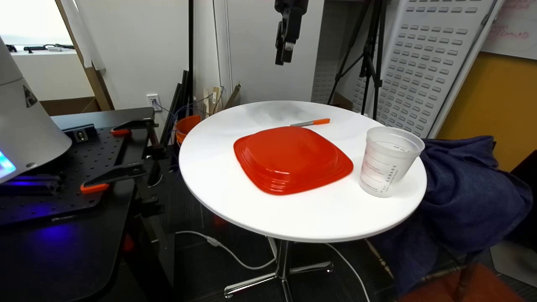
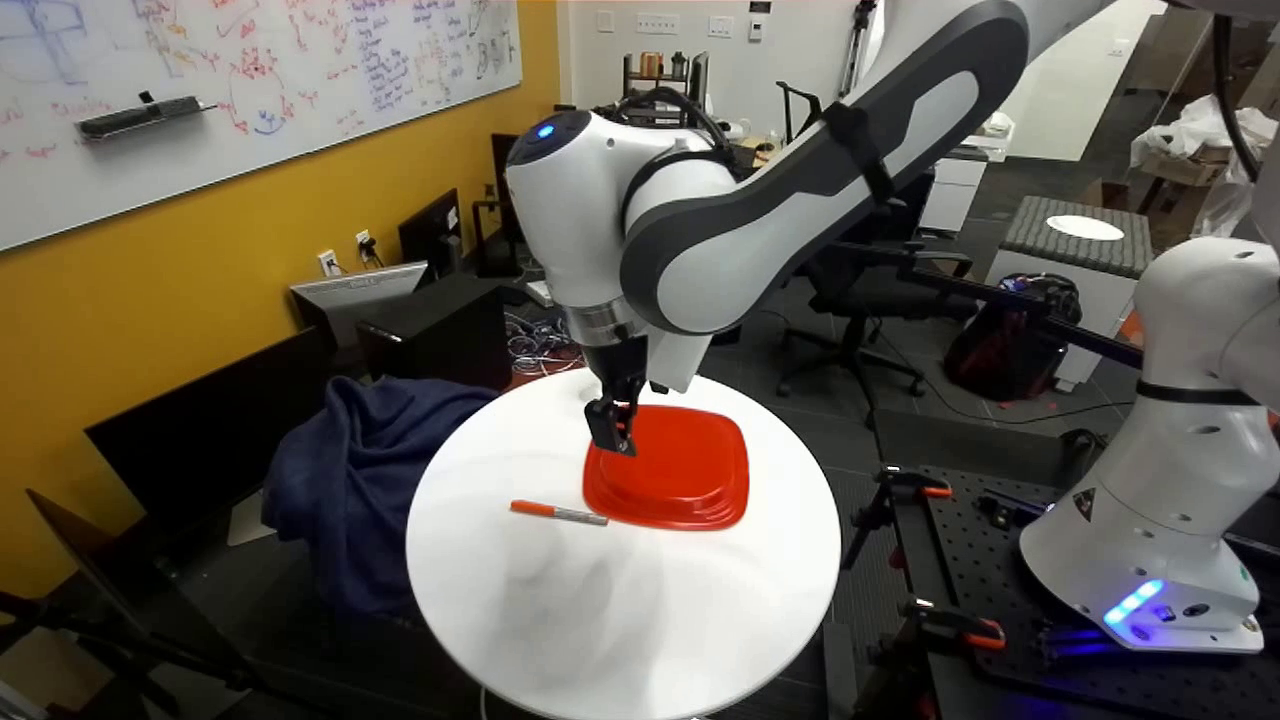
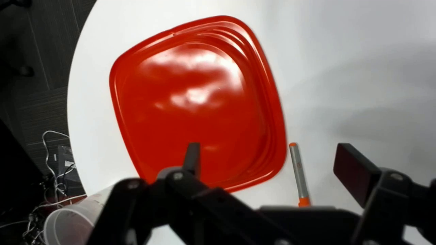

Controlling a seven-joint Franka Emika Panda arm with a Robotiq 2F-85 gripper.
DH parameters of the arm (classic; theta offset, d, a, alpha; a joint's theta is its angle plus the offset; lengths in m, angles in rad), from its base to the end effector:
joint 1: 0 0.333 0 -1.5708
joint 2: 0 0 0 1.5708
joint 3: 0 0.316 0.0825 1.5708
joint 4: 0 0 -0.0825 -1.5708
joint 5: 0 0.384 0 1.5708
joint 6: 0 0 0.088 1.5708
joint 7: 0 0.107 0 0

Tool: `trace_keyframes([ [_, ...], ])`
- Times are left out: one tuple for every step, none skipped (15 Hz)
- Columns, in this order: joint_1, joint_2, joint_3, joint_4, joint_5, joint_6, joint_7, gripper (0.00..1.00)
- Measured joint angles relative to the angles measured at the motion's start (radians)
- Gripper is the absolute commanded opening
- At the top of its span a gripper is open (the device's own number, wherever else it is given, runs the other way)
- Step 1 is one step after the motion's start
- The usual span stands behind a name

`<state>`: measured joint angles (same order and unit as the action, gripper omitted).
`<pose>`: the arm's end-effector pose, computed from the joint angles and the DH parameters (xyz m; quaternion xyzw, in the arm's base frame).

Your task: Remove the orange marker from the clear cup

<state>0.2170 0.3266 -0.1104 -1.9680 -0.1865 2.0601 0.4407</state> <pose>0.5809 0.0542 0.2910 0.9825 -0.1111 -0.0864 0.1222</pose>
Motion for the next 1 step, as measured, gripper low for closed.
trace_keyframes([
  [0.000,-0.003,0.000,-0.004,0.000,0.001,0.000,1.00],
])
